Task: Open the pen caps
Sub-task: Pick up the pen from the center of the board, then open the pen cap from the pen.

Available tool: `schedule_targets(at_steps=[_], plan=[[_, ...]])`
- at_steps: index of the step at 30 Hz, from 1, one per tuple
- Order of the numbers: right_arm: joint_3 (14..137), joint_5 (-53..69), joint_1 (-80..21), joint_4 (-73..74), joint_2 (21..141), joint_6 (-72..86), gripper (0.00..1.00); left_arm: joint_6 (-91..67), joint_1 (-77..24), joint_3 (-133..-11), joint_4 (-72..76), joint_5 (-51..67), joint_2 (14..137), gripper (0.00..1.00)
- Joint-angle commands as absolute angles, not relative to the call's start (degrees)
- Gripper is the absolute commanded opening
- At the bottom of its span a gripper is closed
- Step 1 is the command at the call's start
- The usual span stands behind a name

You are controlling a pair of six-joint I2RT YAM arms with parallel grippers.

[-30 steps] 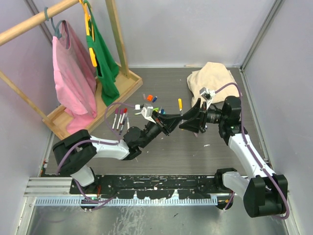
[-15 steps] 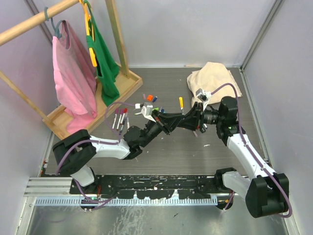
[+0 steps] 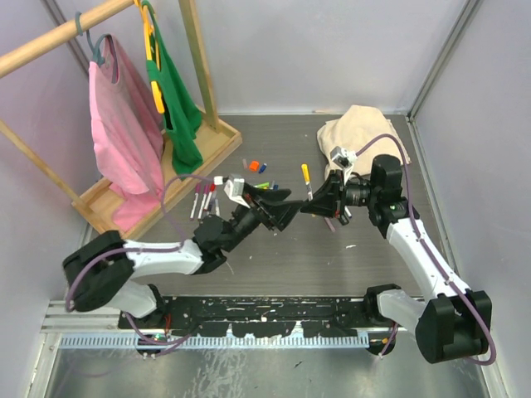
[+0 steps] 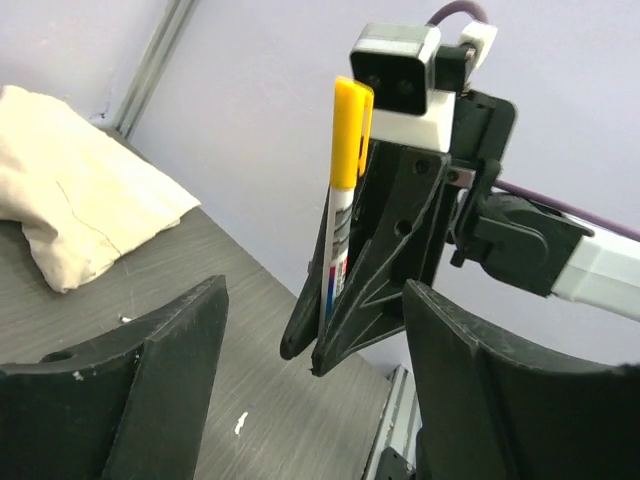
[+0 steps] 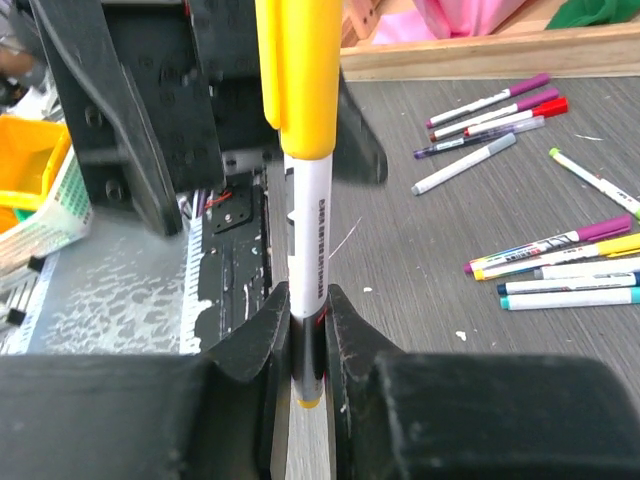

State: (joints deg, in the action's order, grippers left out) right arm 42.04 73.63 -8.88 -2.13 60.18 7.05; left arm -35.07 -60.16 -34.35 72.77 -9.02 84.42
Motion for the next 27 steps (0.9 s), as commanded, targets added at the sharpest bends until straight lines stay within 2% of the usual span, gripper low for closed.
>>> schedule_targets(at_steps=[1,3,6,8,10,14,19,27], plan=[[48.50,80.63,-9.05,11.11,62.72,-4.76,0.01,-33.39,-54.35,-35.32,59.09,3.26,73.75,0.73],[49.51,82.91,-9.05,13.65,63.84,-7.19,0.01,-32.76,-50.99,-36.69,52.99,14.51,70.00,0.75],[49.29,84.05,-9.05,13.93,63.64,-8.07,0.01,-33.49,-47.11,-38.79,49.02,26.28,68.94,0.84],[48.99,84.28,-9.03,13.94,63.09,-8.72,0.01,-33.87,-45.14,-40.16,47.89,31.19,68.97,0.87],[48.74,84.53,-9.05,14.00,62.52,-9.17,0.01,-34.82,-43.42,-40.86,48.94,33.76,69.62,0.95],[48.44,84.84,-9.05,13.97,62.09,-9.71,0.01,-39.47,-40.81,-43.76,55.66,38.98,73.94,0.96],[48.40,85.42,-9.04,13.99,62.45,-9.76,0.01,-44.81,-40.68,-48.59,61.32,40.41,80.50,0.89],[48.10,85.45,-9.05,13.97,62.10,-10.03,0.01,-53.07,-40.64,-55.98,71.73,41.01,90.57,0.64]])
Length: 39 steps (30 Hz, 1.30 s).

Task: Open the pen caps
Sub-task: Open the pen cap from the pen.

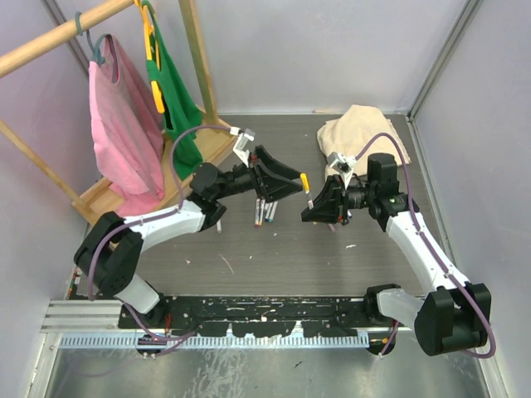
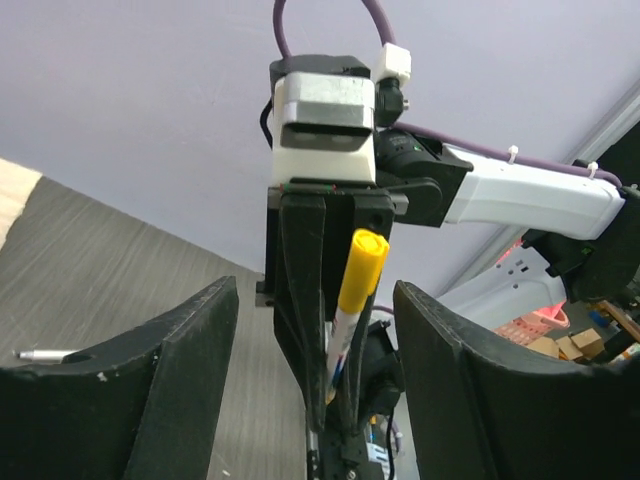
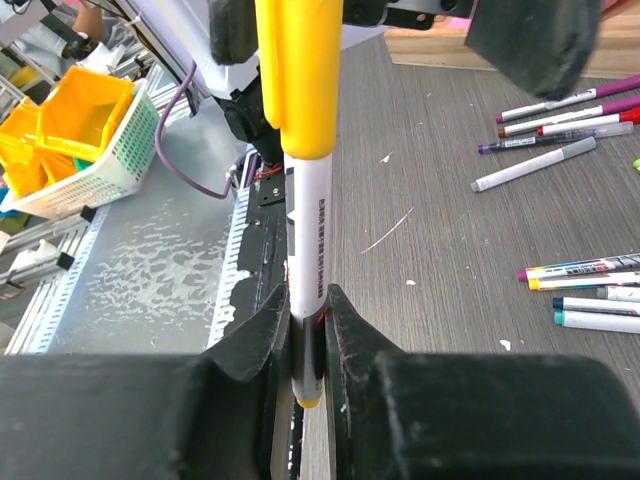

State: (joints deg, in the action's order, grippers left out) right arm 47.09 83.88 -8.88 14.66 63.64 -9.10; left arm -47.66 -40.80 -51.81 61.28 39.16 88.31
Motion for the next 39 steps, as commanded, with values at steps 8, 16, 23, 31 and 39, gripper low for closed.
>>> schedule_targets(at_steps=[8,16,23,31,39], plan=[[48.25,85.17,-9.05,14.19,62.49,-10.02,0.01,-60.08,-41.17,-59.39,80.35,42.01,96.09,0.52],[48.37,85.03,-9.05,14.33,62.75,-10.02,0.01,-61.35,-43.22,-60.79,81.91,44.19,98.42,0.35],[48.45,84.97,-9.04,14.41,62.81,-10.02,0.01,-61.20,-43.25,-60.38,81.92,45.35,98.15,0.05],[49.33,79.72,-9.05,16.48,61.54,-11.08,0.43,-56.53,-43.36,-57.45,78.72,40.97,95.66,0.00],[47.90,73.40,-9.04,12.79,58.92,-8.73,0.53,-46.43,-45.80,-50.93,70.03,30.75,91.00,0.00]])
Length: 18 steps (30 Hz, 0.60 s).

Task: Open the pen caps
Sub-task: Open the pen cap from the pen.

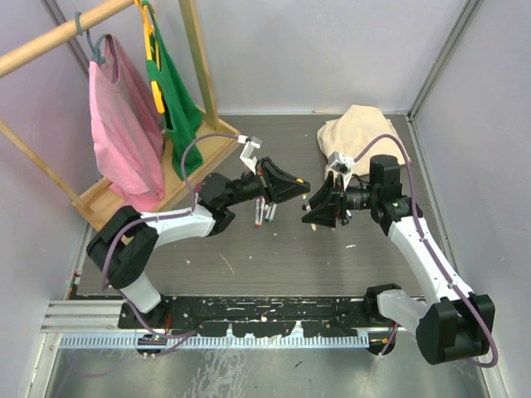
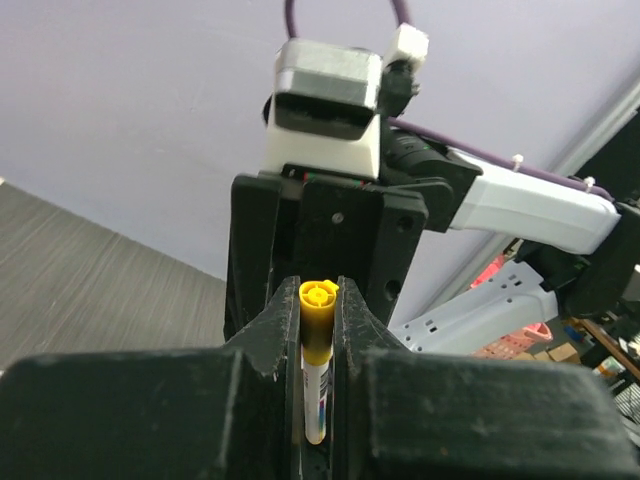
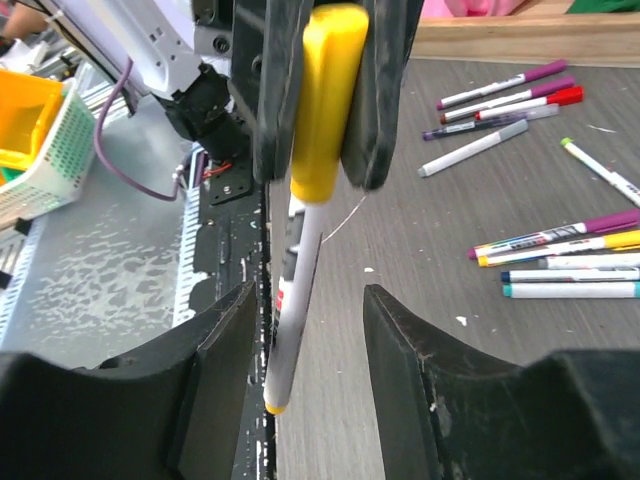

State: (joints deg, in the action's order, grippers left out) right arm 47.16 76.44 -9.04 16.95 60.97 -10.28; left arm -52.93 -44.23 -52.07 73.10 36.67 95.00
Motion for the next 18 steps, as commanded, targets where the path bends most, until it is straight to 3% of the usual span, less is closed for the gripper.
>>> schedule_targets(at_steps=[1,6,10,13,18], plan=[[47.71,73.04,-9.05,12.18,58.69,-8.20,0.53,-44.93,-46.26,-50.85,68.59,30.08,90.50,0.00],[47.09,71.41,-9.01,10.37,58.58,-6.12,0.47,-41.25,-47.56,-50.48,64.58,27.51,88.95,0.00],[47.27,70.99,-9.09,10.45,59.20,-5.69,0.25,-38.91,-47.56,-49.55,64.28,23.55,87.55,0.00],[47.59,70.75,-9.14,10.90,59.99,-5.43,0.02,-37.18,-47.02,-50.11,63.48,19.78,86.32,0.00],[48.85,71.73,-9.36,13.26,62.36,-5.48,0.01,-39.45,-41.43,-54.95,66.74,14.92,85.77,0.00]])
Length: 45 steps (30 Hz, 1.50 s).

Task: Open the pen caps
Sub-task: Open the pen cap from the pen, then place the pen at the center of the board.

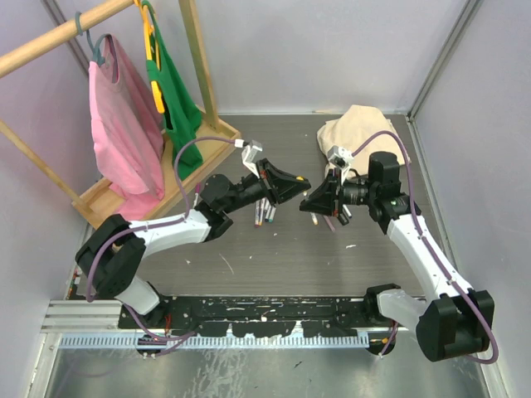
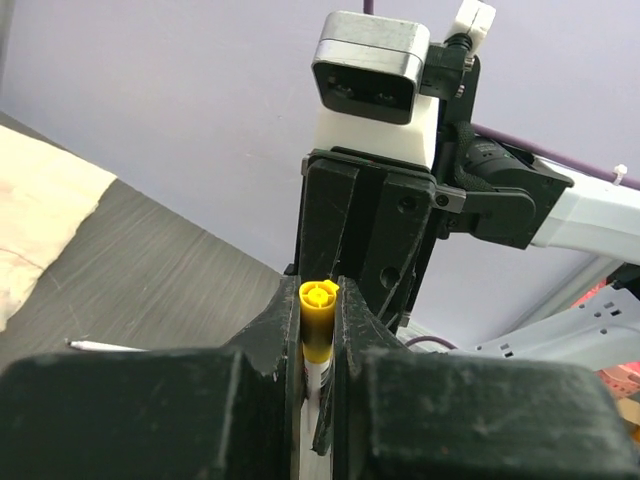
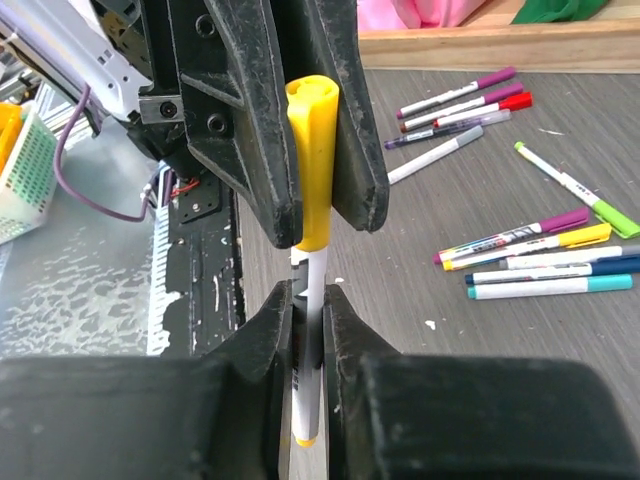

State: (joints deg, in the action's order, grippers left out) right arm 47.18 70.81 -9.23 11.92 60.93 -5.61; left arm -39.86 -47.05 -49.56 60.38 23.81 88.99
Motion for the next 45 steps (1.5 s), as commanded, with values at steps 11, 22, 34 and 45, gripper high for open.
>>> schedule_targets(at_steps=[11,22,34,45], plan=[[52.30,65.79,-11.16,21.27,67.56,-10.67,0.01,-44.32,-34.90,-63.14,71.81,3.54,88.32,0.00],[53.70,25.52,-10.51,21.52,66.05,-19.58,0.08,-39.94,-34.78,-50.06,47.21,5.40,81.29,0.00],[53.33,7.23,-0.35,18.01,76.63,-20.73,0.07,-39.12,-34.80,-49.49,26.05,4.45,84.85,0.00],[56.54,11.30,4.32,22.24,89.60,-21.84,0.13,-39.43,-34.80,-48.77,26.67,8.67,88.04,0.00]])
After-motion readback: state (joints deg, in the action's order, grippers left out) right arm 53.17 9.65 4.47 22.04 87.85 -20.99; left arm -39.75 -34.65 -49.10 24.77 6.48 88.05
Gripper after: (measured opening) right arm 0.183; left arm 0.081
